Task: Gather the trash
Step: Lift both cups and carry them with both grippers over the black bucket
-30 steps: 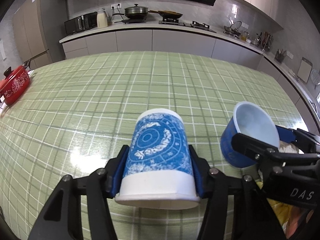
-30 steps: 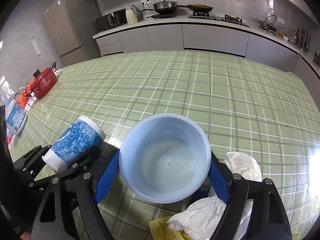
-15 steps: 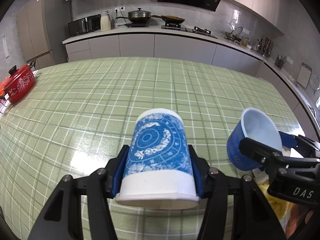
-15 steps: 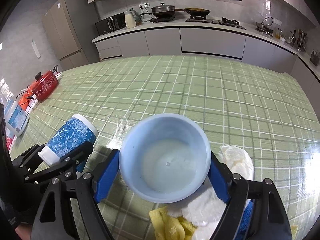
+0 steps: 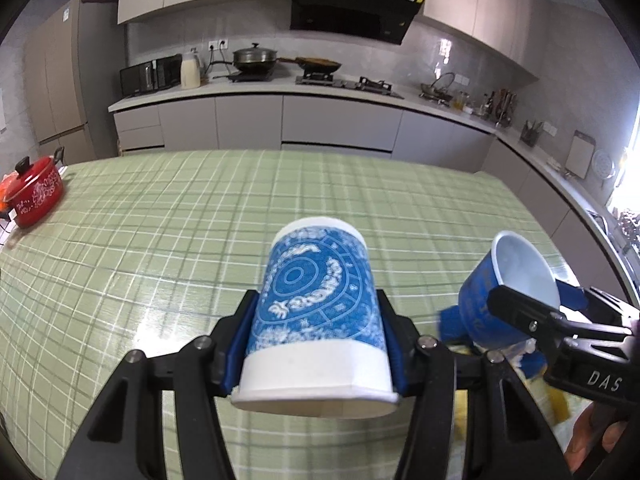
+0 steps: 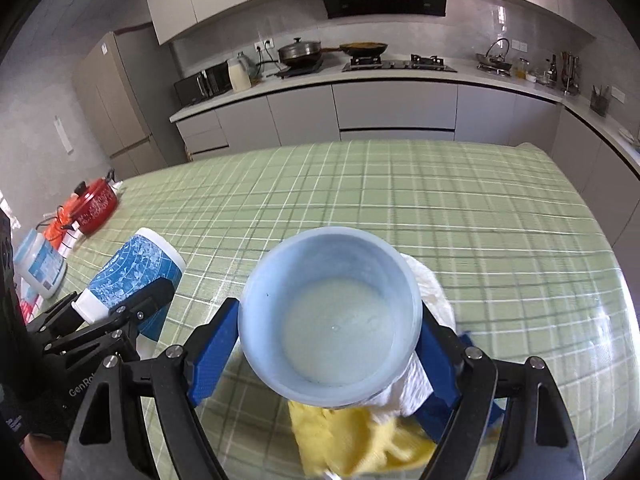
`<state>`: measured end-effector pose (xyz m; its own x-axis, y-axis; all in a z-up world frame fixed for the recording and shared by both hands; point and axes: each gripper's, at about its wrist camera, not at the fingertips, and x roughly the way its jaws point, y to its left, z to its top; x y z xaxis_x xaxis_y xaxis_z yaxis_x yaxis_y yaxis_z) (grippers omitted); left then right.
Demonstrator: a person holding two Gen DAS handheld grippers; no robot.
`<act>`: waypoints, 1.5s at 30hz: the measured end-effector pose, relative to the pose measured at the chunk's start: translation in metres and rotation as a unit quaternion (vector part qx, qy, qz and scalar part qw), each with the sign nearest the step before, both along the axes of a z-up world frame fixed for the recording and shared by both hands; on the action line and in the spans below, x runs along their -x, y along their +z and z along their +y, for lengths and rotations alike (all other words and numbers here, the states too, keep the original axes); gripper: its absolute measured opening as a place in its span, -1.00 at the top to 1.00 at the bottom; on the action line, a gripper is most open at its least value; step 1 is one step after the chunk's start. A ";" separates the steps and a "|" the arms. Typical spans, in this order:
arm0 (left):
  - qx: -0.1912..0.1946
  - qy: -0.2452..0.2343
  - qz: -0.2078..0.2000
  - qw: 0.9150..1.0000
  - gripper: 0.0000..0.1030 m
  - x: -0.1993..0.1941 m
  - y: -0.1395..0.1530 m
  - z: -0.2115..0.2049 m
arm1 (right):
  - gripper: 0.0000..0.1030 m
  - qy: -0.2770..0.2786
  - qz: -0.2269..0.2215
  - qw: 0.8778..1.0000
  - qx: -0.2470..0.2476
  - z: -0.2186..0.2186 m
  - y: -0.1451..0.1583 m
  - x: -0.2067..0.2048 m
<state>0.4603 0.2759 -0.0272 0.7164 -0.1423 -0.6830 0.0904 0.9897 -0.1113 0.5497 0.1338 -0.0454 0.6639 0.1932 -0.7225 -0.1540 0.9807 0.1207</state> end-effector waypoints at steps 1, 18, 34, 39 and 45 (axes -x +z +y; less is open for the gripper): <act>0.000 -0.003 -0.004 1.000 -0.10 0.005 0.004 -0.005 | -0.63 -0.001 -0.006 1.000 -0.004 -0.007 0.005 0.006; 0.016 -0.007 -0.027 0.999 -0.10 0.097 0.018 -0.201 | -0.63 -0.003 -0.034 0.999 -0.035 -0.233 0.030 0.105; 0.044 -0.167 -0.007 0.985 -0.10 0.129 0.012 -0.355 | -0.63 -0.196 -0.028 0.980 -0.020 -0.450 0.033 0.215; 0.038 -0.195 0.005 0.980 -0.10 0.141 0.009 -0.403 | -0.63 -0.225 -0.012 0.974 -0.026 -0.509 0.018 0.242; 0.034 -0.195 0.023 0.980 -0.10 0.156 -0.004 -0.481 | -0.63 -0.210 0.035 0.977 -0.030 -0.582 -0.020 0.245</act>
